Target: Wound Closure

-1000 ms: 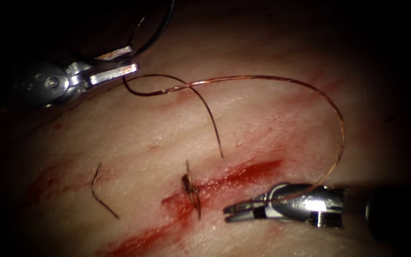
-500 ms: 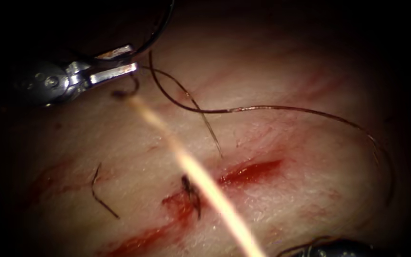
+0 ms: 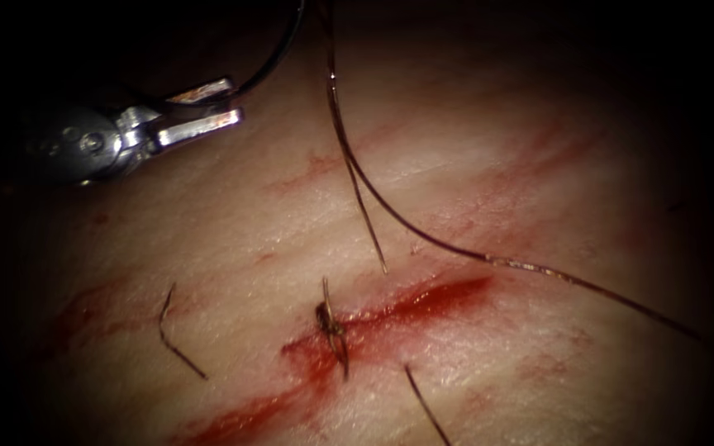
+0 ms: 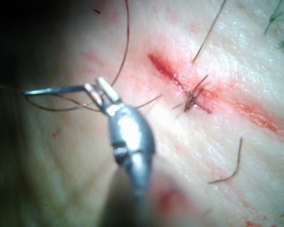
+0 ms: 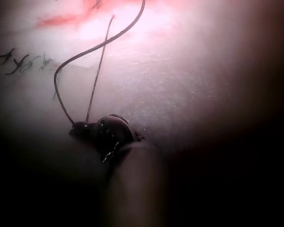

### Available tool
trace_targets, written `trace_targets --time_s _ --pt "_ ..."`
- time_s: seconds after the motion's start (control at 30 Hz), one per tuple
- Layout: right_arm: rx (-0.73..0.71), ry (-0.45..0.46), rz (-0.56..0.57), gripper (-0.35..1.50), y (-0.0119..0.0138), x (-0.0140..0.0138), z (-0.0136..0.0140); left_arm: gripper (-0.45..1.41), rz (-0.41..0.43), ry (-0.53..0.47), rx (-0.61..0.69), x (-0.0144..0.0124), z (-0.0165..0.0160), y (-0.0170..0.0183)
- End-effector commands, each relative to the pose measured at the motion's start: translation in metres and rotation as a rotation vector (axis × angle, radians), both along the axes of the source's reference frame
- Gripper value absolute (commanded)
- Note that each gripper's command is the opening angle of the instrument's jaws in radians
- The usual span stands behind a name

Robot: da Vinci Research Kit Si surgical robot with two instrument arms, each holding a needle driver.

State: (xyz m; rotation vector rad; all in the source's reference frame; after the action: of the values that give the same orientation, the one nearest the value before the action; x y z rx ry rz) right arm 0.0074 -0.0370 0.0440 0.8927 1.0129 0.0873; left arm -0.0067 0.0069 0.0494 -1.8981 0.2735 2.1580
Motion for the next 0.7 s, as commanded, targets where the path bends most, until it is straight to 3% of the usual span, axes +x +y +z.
trace_targets --time_s 0.03,0.1,0.2,0.23,0.3,0.33,0.37,0.57,0.7 --pt "0.014 0.003 -0.017 -0.35 -0.0026 -0.0003 -0.0016 -0.45 0.002 -0.002 0.0 -0.0005 0.0006 -0.0001" --pt "0.012 0.006 -0.024 -0.35 -0.003 -0.0007 -0.0027 -0.45 0.002 -0.002 0.0 -0.0005 0.0005 -0.0001" --pt "-0.047 0.015 0.028 -0.35 -0.0019 -0.0006 -0.0021 -0.45 0.001 -0.001 0.0 -0.0005 0.0005 -0.0001" --pt "-0.093 -0.007 0.09 0.0 -0.001 -0.0005 -0.0012 -0.45 0.001 -0.001 0.0 -0.0005 0.0005 -0.0001" --pt "-0.194 -0.026 0.169 0.99 0.0008 -0.0003 0.0005 -0.45 0.0 -0.001 0.0 -0.0006 0.0005 -0.0002" --pt "-0.265 -0.054 0.23 1.31 0.0021 -0.0002 0.0019 -0.45 0.001 -0.001 0.0 -0.0005 0.0005 -0.0002" --pt "-0.361 -0.113 0.323 1.48 0.0042 -0.0002 0.004 -0.45 0.001 -0.001 0.0 -0.0005 0.0005 -0.0002" --pt "-0.422 -0.154 0.333 1.48 0.0103 -0.0015 0.0097 -0.45 0.002 -0.001 0.0 -0.0004 0.0005 -0.0002" --pt "-0.442 -0.07 0.34 1.48 0.0156 -0.0018 0.0123 -0.45 0.001 -0.001 0.0 -0.0005 0.0005 -0.0002"
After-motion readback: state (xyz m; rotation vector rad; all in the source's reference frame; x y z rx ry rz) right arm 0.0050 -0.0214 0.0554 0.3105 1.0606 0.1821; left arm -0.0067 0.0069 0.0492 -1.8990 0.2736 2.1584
